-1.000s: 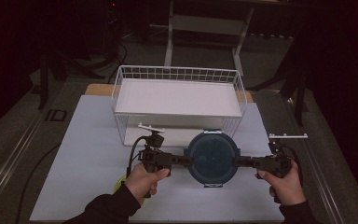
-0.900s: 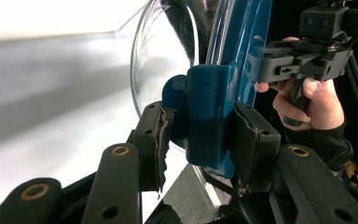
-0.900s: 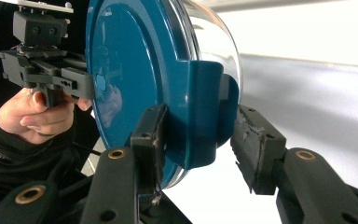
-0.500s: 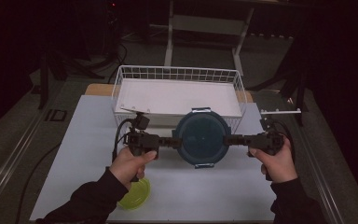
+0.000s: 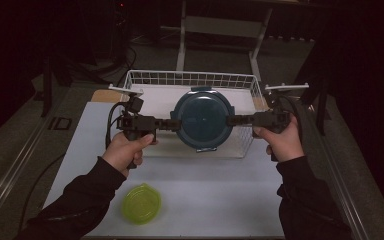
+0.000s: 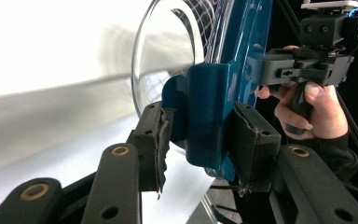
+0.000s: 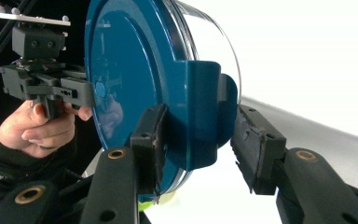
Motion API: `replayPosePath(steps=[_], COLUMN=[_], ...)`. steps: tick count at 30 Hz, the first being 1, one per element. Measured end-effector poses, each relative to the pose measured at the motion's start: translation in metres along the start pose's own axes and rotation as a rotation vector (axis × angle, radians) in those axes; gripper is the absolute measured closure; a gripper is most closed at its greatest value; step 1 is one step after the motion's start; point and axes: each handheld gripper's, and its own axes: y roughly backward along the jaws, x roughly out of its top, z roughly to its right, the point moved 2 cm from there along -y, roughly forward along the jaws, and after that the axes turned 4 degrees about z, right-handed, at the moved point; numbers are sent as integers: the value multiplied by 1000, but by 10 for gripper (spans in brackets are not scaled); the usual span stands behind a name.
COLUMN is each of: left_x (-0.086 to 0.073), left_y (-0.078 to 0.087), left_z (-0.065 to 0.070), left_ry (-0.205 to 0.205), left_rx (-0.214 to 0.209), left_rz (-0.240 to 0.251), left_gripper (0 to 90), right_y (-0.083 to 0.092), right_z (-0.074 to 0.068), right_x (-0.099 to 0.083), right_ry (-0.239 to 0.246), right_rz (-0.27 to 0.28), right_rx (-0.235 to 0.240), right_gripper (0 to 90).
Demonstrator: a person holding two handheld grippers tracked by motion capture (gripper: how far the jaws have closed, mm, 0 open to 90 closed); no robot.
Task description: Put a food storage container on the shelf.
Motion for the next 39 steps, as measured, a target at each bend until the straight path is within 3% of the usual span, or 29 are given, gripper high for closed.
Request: replayPosePath(steps=[9, 14, 19, 25, 28, 35, 39], left_x=[26, 37, 46, 52, 54, 58, 59], left_y=[-4, -10, -13, -15, -16, -19, -23], left_z=[-18, -31, -32, -40, -46, -47, -48], left_ry=[-1, 34, 43, 63, 91, 100, 122], left_rx=[7, 6, 7, 1, -6, 0, 4], left_rz=[8, 23, 26, 44, 49, 44, 58], left_gripper=[572, 570, 567, 559, 555, 545, 531], right_y=[-17, -25, -26, -29, -33, -36, -37], right_z=[9, 16, 19, 19, 19, 26, 29], right_x=[22, 30, 38, 47, 52, 55, 57], right_ry=[-39, -64, -84, -111, -120, -171, -192], right_rz=[13, 13, 21, 8, 15, 1, -2], right_rx=[-17, -34, -38, -63, -77, -57, -71], right_gripper=[548, 548, 547, 543, 539, 536, 523])
